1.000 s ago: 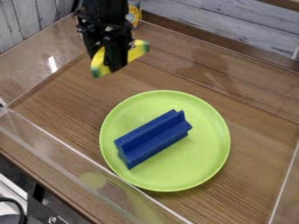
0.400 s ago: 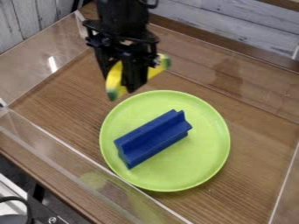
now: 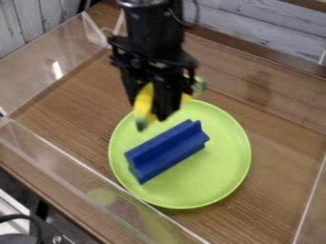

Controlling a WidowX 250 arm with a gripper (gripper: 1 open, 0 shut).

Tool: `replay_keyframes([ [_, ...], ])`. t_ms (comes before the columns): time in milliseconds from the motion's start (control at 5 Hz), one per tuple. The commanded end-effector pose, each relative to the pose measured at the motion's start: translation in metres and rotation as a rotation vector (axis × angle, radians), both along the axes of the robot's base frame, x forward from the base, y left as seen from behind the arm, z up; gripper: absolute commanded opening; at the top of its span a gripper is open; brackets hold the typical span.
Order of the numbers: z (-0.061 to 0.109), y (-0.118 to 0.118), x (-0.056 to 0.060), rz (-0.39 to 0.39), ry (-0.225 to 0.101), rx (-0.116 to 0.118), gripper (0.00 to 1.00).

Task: Put the banana in the green plate

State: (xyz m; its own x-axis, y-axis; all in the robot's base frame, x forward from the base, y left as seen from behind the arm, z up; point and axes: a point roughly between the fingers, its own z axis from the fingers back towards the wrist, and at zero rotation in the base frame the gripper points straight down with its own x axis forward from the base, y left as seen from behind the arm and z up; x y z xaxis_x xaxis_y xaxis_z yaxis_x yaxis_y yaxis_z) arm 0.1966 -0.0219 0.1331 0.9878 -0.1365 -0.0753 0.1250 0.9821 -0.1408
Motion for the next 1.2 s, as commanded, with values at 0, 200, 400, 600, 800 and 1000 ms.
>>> replay_keyframes([
  [0,0.000,-0.021,0.000,0.002,-0.035,0.006,0.00],
  [200,-0.009,-0.036,-0.003,0.002,-0.035,0.016,0.00],
  [400,-0.019,-0.041,-0.006,0.006,-0.029,0.021,0.00],
  [600,-0.026,-0.041,-0.007,0.021,-0.026,0.026,0.00],
  [800,-0.033,-0.040,-0.004,0.034,-0.023,0.028,0.00],
  [1000,-0.035,-0.038,-0.001,0.048,-0.021,0.027,0.00],
])
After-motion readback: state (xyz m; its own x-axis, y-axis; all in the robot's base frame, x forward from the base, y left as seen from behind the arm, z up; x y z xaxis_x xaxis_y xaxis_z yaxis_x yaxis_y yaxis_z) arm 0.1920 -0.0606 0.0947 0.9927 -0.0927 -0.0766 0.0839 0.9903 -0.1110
